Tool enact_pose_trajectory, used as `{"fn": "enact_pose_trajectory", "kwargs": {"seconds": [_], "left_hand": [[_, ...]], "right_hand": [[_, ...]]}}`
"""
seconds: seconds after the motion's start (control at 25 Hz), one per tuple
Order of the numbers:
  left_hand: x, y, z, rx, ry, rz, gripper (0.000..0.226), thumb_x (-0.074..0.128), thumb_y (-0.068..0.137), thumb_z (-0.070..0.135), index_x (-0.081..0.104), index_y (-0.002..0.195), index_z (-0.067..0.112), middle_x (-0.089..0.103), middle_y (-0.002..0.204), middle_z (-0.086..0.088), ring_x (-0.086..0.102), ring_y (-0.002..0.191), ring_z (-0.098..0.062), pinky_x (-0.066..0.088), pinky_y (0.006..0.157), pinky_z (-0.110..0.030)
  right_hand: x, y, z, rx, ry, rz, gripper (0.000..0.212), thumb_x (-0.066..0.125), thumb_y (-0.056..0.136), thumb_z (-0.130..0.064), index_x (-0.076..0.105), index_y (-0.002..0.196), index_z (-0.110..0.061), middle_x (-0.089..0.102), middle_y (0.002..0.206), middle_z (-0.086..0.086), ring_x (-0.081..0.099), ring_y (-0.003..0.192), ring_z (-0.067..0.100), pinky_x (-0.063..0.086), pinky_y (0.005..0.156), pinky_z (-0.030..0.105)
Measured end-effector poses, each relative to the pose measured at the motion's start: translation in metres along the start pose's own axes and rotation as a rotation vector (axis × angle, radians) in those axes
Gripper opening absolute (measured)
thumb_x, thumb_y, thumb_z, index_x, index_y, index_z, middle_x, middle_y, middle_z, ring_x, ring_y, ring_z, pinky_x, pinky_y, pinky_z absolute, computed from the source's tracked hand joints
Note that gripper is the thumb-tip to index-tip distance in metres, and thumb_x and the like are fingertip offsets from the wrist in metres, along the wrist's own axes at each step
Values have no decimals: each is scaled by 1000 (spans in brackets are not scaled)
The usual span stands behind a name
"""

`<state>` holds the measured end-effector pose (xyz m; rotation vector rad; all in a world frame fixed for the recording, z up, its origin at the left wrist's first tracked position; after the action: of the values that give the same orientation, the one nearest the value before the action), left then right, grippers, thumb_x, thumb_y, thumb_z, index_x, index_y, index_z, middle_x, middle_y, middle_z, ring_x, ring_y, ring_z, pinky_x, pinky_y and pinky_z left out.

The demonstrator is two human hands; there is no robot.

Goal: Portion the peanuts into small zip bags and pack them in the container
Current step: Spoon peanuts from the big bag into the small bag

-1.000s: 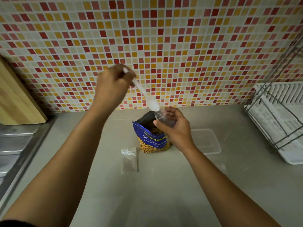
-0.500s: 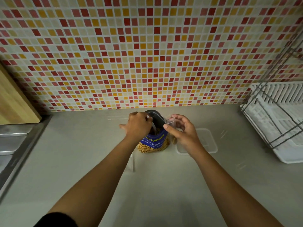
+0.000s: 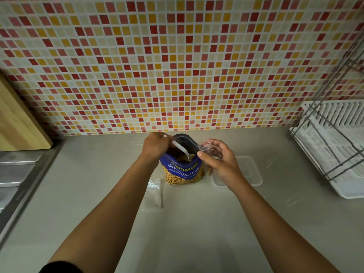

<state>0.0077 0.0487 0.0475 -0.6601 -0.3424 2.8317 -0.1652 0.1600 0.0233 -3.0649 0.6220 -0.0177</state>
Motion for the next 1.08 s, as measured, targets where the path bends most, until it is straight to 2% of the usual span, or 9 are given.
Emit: {"fn": "enact_pose_trajectory", "kwargs": {"seconds": [0.16,0.24,0.36,0.44,0.6,0.72,0.84,0.92,1.08], "left_hand": [[-8,-2,0,-38,-93,-12,19,52,93,14,64,104,5,62,105,-7,54,89,-14,43,68,-22],[-11,-4,2,-48,-124,-16,21,51,94,13,62,109,3,60,105,-5,52,96,-16,39,78,-28],[-18,-6,0,-90,-148,-24,20,50,95,17,60,108,6,57,104,-3,47,103,-16,35,90,-38],[-24,-5,-8,-148,-183,-25,15,50,95,20,59,103,10,57,106,-1,47,110,-17,33,100,-48],[-38,-6,-31,-283,-290,7,12,53,93,25,59,84,19,57,118,-3,46,124,-22,28,100,-63],[-49,-7,-43,-332,-369,31,15,53,93,24,60,81,19,59,111,-2,47,124,-22,26,101,-65],[-62,-7,-36,-305,-418,77,12,55,92,24,60,100,17,61,106,0,49,122,-21,25,102,-66],[-71,-9,-23,-278,-449,102,21,57,91,25,56,111,18,61,102,3,51,120,-20,26,102,-65],[-78,-14,12,-156,-406,104,4,57,91,25,55,88,23,62,87,8,54,112,-17,29,103,-61]], "right_hand": [[0,-2,-3,-3,24,8,36,75,76,-15,56,105,-26,64,110,-5,59,108,14,53,70,13],[-1,-1,-2,1,4,24,40,75,76,-18,56,110,-24,64,114,-2,59,108,16,53,70,16],[-3,1,-3,7,28,42,46,78,74,-22,56,114,-22,63,116,4,59,101,24,51,54,15],[-6,3,-5,8,5,67,46,78,73,-25,56,114,-24,62,116,3,60,104,24,50,52,16],[-8,1,-10,5,-75,100,45,78,74,-24,56,114,-23,63,115,1,60,107,21,51,59,16],[-4,-4,-18,-18,-208,98,47,78,73,-23,56,114,-20,62,114,-4,58,104,12,50,63,11],[4,-6,-29,-72,-395,96,51,79,72,-24,56,116,-18,60,109,-8,56,97,8,45,70,9],[11,-6,-35,-107,-488,91,53,79,71,-24,55,118,-18,60,111,-6,55,98,8,46,77,15],[24,-7,-42,-151,-560,75,54,81,68,-25,55,116,-19,63,113,-5,58,100,9,51,84,25]]}}
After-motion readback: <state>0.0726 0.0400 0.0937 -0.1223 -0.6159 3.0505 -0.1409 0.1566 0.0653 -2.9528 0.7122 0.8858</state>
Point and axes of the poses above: each hand's wrist, its own y-axis towards the middle knuckle, its own x-axis out of the palm, z = x × y, the point moved 8 cm from there along y, towards the middle knuckle
